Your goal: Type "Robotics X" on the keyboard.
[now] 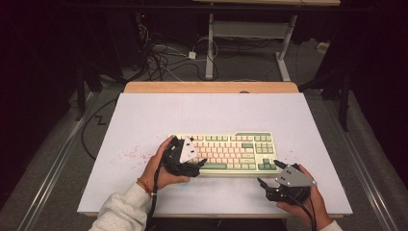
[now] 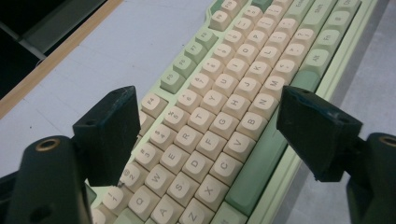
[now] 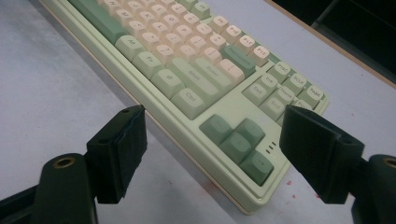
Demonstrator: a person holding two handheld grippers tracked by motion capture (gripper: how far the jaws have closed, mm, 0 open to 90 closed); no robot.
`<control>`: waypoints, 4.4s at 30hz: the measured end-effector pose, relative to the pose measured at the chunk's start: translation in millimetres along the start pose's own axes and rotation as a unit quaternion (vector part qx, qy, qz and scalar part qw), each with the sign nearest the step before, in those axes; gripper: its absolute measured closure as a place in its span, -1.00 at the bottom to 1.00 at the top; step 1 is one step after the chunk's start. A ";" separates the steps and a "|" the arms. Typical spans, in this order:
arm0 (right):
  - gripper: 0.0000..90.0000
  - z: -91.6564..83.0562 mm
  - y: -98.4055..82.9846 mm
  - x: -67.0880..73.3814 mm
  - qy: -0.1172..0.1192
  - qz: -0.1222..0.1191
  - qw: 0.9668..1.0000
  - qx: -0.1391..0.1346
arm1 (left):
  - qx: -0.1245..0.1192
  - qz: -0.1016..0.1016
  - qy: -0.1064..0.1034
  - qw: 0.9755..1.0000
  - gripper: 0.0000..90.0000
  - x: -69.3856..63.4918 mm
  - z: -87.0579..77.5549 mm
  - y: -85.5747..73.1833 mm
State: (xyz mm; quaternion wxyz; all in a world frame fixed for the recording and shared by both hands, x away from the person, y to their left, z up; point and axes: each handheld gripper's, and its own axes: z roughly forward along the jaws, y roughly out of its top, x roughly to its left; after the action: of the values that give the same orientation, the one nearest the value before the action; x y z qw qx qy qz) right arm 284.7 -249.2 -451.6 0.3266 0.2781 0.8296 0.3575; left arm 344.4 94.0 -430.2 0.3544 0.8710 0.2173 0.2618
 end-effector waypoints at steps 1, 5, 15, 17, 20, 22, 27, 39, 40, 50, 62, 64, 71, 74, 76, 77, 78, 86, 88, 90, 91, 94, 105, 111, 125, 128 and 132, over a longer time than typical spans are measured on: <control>-0.48 0.1 -0.1 -0.1 0.000 0.000 1.000 0.000 | 0.002 0.002 0.000 1.000 -0.51 0.1 -1.0 -1.7; -0.48 -0.4 -0.5 -1.7 -0.001 0.003 1.000 -0.001 | -0.003 -0.001 0.005 1.000 -0.51 1.0 -6.0 -9.4; -0.48 0.8 -0.3 -3.0 0.002 0.008 1.000 -0.002 | -0.013 0.003 0.009 1.000 -0.51 0.0 -18.7 -23.9; -0.48 0.9 -0.1 -3.2 0.002 0.009 1.000 -0.002 | -0.012 0.003 0.007 1.000 -0.51 -0.6 -21.5 -27.4; -0.48 1.2 0.7 -4.4 0.002 0.011 1.000 -0.002 | -0.011 -0.001 0.008 1.000 -0.53 -1.6 -25.2 -33.3; -0.48 1.7 1.6 -5.0 0.002 0.010 1.000 -0.004 | -0.008 -0.001 0.011 1.000 -0.54 -1.9 -28.1 -37.6; -0.45 4.2 6.1 -7.0 0.004 0.012 1.000 -0.008 | -0.002 -0.008 0.013 1.000 -0.56 -1.4 -34.3 -49.5; -0.12 13.3 26.4 -15.5 0.047 0.029 0.998 -0.027 | 0.020 -0.027 0.026 0.999 -0.60 1.2 -42.5 -77.3; -0.08 16.2 30.8 -15.3 0.044 0.026 0.998 -0.021 | 0.021 -0.027 0.026 0.999 -0.60 1.1 -43.1 -78.9; 0.79 42.9 52.4 -10.5 0.078 0.009 0.997 0.007 | 0.032 -0.035 0.032 0.998 -0.60 1.0 -48.5 -88.2; 1.00 79.0 80.2 -2.1 0.101 0.006 0.995 0.019 | 0.047 -0.033 0.030 0.998 -0.60 0.7 -50.3 -95.6; 1.00 85.8 84.5 -1.4 0.102 0.006 0.995 0.023 | 0.046 -0.034 0.027 0.998 -0.60 1.1 -50.8 -96.2; 1.00 107.6 93.8 5.4 0.103 -0.002 0.994 0.044 | 0.048 -0.033 0.029 0.998 -0.60 1.0 -49.9 -96.6; 1.00 114.2 95.5 7.3 0.103 -0.007 0.993 0.054 | 0.049 -0.033 0.028 0.998 -0.60 1.0 -49.8 -96.4; 1.00 117.6 95.8 7.7 0.102 -0.007 0.993 0.060 | 0.048 -0.033 0.027 0.998 -0.60 0.7 -49.6 -96.2; 1.00 120.2 95.7 7.7 0.102 -0.007 0.993 0.063 | 0.047 -0.034 0.028 0.998 -0.60 0.4 -49.2 -96.3; 1.00 120.2 95.7 7.7 0.102 -0.007 0.993 0.063 | 0.048 -0.033 0.027 0.998 -0.60 0.4 -48.8 -96.3; 1.00 125.0 95.7 7.4 0.101 -0.011 0.992 0.075 | 0.052 -0.032 0.025 0.998 -0.60 0.4 -47.9 -96.3; 1.00 126.0 95.3 7.4 0.102 -0.012 0.992 0.077 | 0.052 -0.031 0.025 0.998 -0.60 0.2 -47.9 -96.2; 1.00 126.8 95.1 7.6 0.101 -0.009 0.992 0.080 | 0.052 -0.031 0.025 0.998 -0.60 0.2 -47.7 -96.3; 1.00 126.9 95.2 7.5 0.101 -0.008 0.992 0.079 | 0.052 -0.031 0.025 0.998 -0.60 0.2 -47.8 -96.2; 1.00 127.0 95.3 8.1 0.099 -0.011 0.992 0.081 | 0.051 -0.031 0.024 0.998 -0.60 0.1 -47.8 -96.3; 1.00 121.5 96.1 7.5 0.100 -0.006 0.993 0.070 | 0.053 -0.032 0.022 0.998 -0.60 0.3 -47.4 -96.6; 1.00 112.2 97.2 6.1 0.099 0.004 0.994 0.045 | 0.057 -0.029 0.020 0.998 -0.60 -0.4 -46.9 -96.1; 0.85 94.9 100.0 2.6 0.099 0.016 0.995 0.011 | 0.056 -0.032 0.019 0.998 -0.60 -0.6 -46.4 -96.4; 0.67 91.0 100.2 1.5 0.098 0.019 0.995 0.003 | 0.057 -0.033 0.017 0.998 -0.59 -0.3 -46.5 -96.3; 0.26 86.7 99.9 1.5 0.097 0.016 0.995 -0.006 | 0.056 -0.033 0.018 0.998 -0.59 0.0 -46.9 -96.2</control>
State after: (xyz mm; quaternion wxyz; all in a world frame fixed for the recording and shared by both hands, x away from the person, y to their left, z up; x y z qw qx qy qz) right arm 370.7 -153.6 -420.8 0.2402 0.2535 0.8504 0.3934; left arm 297.2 180.6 -471.9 0.3092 0.8772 0.2666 0.2526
